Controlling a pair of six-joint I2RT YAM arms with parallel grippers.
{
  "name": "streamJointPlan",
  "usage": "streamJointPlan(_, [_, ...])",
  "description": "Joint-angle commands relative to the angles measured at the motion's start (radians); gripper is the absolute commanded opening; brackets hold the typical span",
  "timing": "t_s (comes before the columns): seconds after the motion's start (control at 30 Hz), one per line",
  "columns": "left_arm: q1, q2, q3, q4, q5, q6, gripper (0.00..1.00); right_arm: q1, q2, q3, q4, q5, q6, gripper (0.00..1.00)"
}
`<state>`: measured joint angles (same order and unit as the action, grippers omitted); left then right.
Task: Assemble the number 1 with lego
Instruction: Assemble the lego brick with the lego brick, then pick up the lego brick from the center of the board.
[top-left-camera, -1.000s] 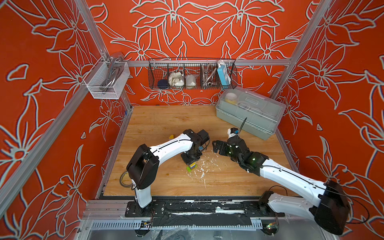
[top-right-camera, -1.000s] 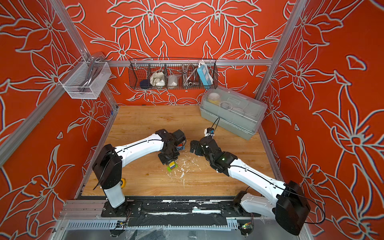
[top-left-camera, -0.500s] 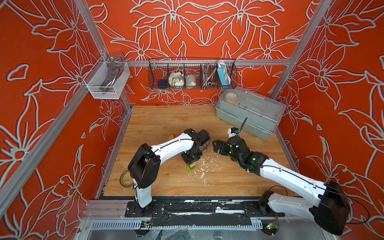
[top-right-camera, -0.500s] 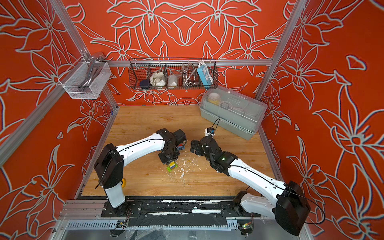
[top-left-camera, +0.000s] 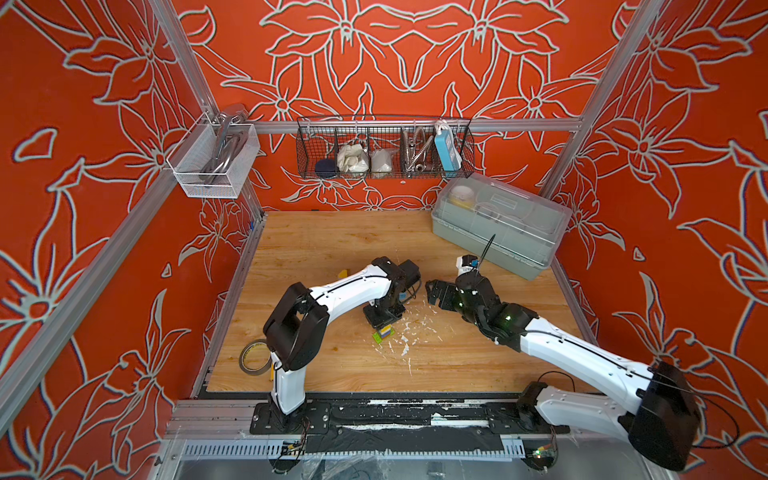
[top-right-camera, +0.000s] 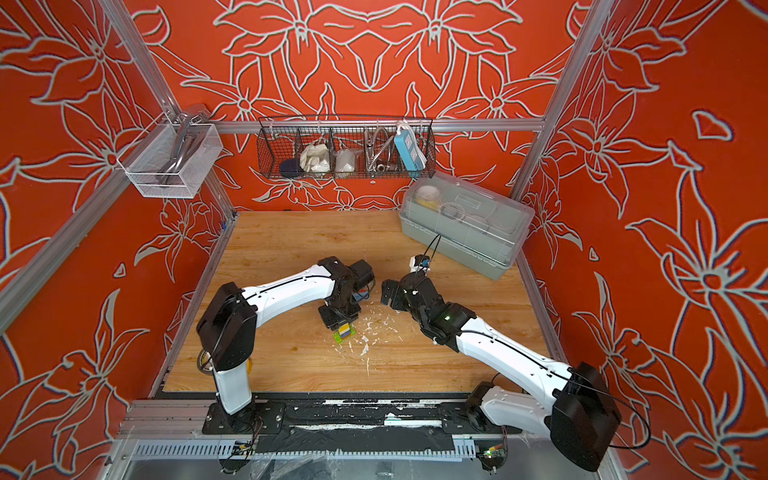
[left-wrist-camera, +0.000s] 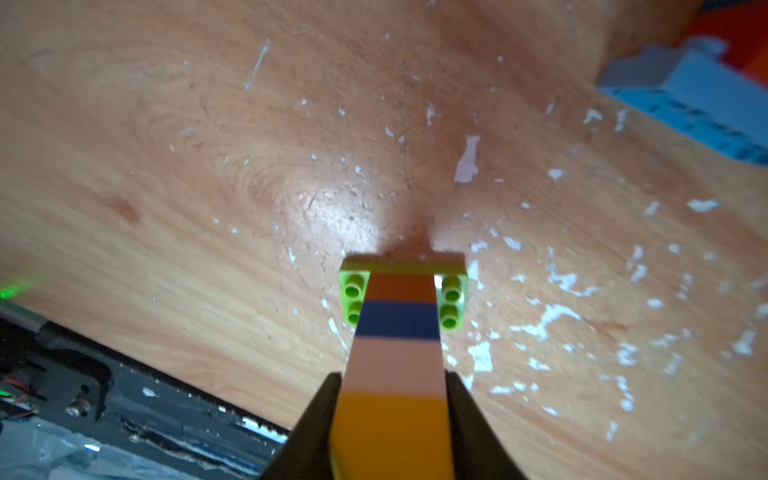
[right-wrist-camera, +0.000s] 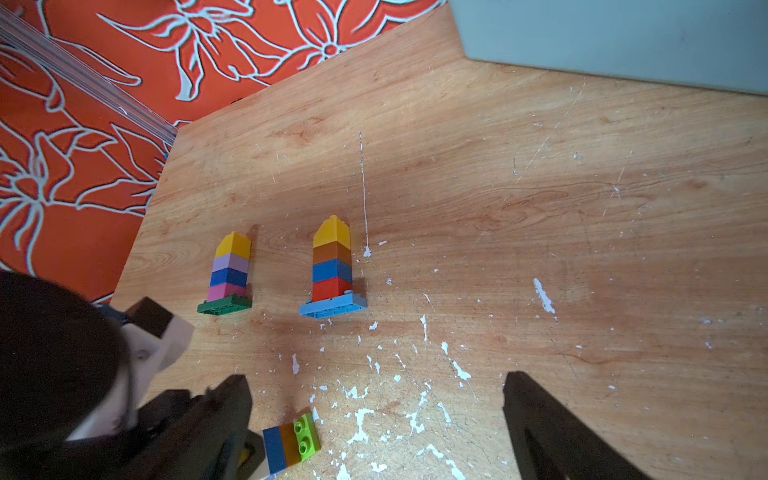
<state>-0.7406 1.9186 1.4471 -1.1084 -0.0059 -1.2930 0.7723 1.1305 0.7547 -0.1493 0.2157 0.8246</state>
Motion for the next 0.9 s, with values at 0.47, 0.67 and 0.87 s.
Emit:
streamJointPlan(0.47, [0.003,-0.072,0.167,-0.147,-0.11,0.089,0.82,-0.004,-0.077,-0.026,0.009,-0.033,-0.086,1.0])
streamJointPlan(0.67, [0.003,-0.287,0.097,-0.135,-0.161,0.136,0.99,-0.004,-0.118,-0.053,-0.039,-0.133,-0.127,0.98])
streamJointPlan(0.87, [0.003,-0.73,-0.288,0.073,-0.245,0.176,0.99,0.057,-0.095,-0.093,-0.04,-0.353,-0.187,0.91])
